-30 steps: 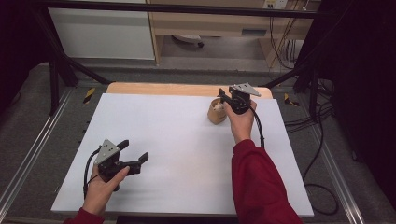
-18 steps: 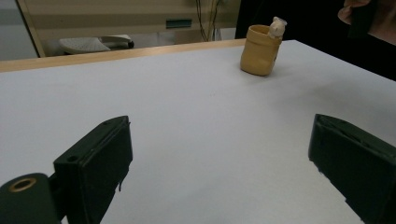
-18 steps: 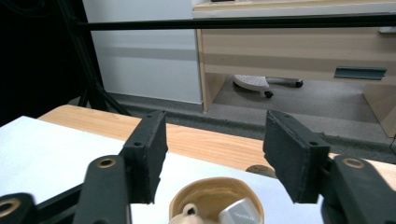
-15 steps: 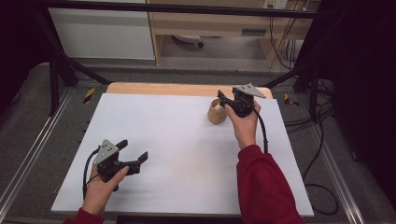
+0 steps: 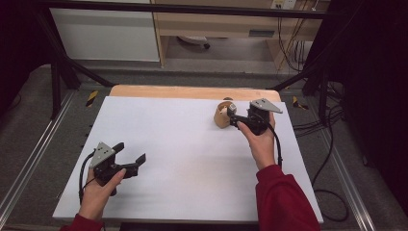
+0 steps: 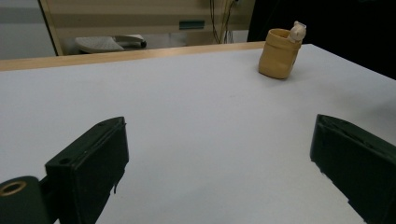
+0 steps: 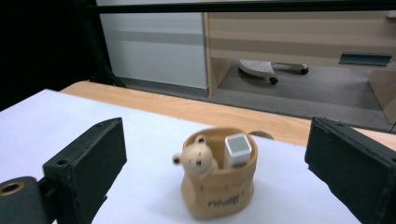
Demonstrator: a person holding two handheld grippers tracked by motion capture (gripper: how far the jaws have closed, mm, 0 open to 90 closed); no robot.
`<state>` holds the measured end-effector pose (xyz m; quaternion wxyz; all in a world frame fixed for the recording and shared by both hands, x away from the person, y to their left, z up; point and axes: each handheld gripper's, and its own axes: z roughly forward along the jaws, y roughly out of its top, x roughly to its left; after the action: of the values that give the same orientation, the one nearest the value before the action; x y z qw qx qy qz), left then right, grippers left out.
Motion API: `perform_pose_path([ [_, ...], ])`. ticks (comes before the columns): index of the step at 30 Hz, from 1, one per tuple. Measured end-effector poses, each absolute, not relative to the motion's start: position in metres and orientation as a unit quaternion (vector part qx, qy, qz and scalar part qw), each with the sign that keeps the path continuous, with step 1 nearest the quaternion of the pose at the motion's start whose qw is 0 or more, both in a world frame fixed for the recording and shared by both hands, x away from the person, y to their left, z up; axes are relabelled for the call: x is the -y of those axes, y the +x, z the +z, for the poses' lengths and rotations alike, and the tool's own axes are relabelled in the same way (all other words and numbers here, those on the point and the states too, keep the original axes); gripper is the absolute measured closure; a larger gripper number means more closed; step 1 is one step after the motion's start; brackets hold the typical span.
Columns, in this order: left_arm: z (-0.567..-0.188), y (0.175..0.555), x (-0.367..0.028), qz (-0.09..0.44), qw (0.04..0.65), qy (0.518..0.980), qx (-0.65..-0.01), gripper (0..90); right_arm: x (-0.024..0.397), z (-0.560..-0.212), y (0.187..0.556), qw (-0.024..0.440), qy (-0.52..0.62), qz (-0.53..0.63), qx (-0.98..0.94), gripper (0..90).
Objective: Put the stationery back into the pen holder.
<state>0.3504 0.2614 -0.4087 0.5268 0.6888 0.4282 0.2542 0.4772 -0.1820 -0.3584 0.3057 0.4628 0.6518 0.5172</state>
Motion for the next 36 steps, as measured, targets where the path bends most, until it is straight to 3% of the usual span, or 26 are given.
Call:
perform_pose_path([
  [26,-0.410,0.341,-0.286,0.257,0.526,0.690,-0.426,4.6,0.254,-0.399,0.362,0.277,0.457,0.499,-0.682,3.9],
  [36,-0.410,0.331,-0.294,0.259,0.523,0.693,-0.423,4.7,0.256,-0.425,0.332,0.270,0.456,0.487,-0.695,4.0],
])
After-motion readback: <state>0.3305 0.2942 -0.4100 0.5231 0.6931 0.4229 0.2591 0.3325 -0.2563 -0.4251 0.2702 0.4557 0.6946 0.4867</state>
